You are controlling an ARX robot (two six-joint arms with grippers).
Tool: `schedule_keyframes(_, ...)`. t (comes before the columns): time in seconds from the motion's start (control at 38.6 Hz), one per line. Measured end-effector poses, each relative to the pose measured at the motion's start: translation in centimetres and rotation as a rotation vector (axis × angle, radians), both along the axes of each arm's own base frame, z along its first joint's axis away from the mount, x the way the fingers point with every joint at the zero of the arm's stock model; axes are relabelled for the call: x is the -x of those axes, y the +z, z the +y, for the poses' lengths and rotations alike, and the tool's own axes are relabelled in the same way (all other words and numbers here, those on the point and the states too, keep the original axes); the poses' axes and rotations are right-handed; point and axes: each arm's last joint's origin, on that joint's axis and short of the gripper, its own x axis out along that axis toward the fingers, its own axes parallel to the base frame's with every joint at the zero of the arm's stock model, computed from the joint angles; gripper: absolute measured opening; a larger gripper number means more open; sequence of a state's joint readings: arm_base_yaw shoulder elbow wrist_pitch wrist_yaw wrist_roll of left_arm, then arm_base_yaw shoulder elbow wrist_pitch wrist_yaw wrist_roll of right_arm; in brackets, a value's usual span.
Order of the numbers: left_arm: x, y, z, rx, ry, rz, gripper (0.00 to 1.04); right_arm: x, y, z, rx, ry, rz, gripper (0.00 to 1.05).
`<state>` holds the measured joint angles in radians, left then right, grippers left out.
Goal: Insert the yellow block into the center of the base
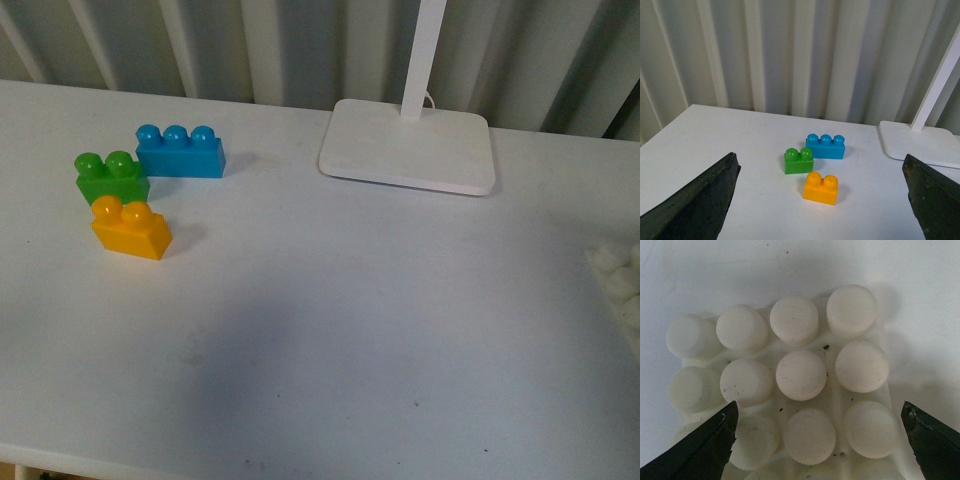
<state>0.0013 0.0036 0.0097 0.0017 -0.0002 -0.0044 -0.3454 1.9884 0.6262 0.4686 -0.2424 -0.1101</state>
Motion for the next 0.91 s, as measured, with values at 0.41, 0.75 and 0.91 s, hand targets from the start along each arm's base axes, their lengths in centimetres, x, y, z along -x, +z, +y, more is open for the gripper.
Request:
schedule_keyframes(0.41,0.0,0.0,0.0,0.000,0.000,0.000,0.98,-0.4,0.0,0.8,0.000,0.017,0.026,0.95)
schedule_keyframes(0.75,0.0,0.0,0.0,0.000,0.000,0.000,0.98,0.0,0.3,5.7,0.025,0.103,0.071,0.95)
schedule_keyframes(0.91,0.0,0.0,0.0,0.000,0.000,0.000,0.98,-0.1,0.3,8.3,0.039,0.108,0.072,0.95)
